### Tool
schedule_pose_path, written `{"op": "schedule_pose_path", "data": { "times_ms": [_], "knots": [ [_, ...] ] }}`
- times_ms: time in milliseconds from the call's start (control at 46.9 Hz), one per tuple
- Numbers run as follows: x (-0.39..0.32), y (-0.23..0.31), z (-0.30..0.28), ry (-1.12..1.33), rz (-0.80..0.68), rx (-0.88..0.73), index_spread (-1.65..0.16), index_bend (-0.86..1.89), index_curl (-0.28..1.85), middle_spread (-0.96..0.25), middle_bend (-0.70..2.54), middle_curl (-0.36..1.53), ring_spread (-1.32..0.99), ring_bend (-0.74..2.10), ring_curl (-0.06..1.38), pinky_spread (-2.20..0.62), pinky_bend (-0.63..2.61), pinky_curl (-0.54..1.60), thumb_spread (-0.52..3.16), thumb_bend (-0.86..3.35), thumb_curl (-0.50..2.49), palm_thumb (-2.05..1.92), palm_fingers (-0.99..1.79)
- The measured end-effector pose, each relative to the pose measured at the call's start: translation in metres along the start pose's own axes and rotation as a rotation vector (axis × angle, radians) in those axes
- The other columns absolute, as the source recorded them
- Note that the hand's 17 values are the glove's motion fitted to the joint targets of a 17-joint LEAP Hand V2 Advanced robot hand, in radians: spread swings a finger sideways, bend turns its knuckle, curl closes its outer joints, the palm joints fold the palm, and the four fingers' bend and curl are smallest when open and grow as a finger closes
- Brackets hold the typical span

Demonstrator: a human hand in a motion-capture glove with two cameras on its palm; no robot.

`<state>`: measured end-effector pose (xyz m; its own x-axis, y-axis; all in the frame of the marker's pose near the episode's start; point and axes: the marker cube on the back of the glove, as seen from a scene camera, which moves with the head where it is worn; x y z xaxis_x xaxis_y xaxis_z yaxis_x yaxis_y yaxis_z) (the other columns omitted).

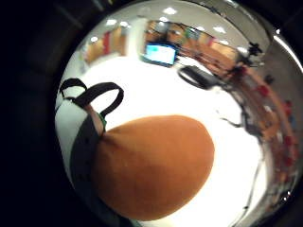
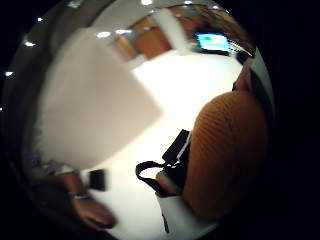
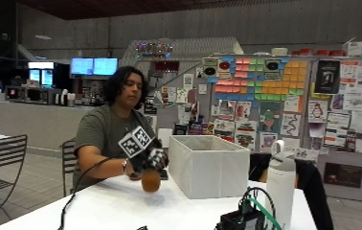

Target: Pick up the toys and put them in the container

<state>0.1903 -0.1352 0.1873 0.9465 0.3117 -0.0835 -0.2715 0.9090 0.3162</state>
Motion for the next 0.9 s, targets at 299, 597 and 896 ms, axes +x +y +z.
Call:
{"op": "schedule_pose_path", "data": {
  "times_ms": [299,597,896],
  "knots": [
    [-0.216,-0.051,-0.132,-0.458,-0.259,0.162,-0.41,0.38,0.78,-0.33,1.06,0.84,-0.35,1.43,0.66,-0.43,1.04,0.59,0.96,0.07,0.62,0.41,1.18],
    [-0.314,-0.122,-0.128,-0.769,-0.202,0.004,-0.41,0.38,0.9,-0.31,1.13,0.86,-0.33,1.49,0.65,-0.44,1.08,0.62,0.97,0.02,0.68,0.39,1.14],
    [-0.311,-0.172,-0.07,-0.866,-0.069,-0.022,-0.39,0.15,0.91,-0.26,0.95,0.78,-0.29,1.39,0.61,-0.37,0.9,0.59,1.16,-0.09,0.59,0.07,0.54]
  ]
}}
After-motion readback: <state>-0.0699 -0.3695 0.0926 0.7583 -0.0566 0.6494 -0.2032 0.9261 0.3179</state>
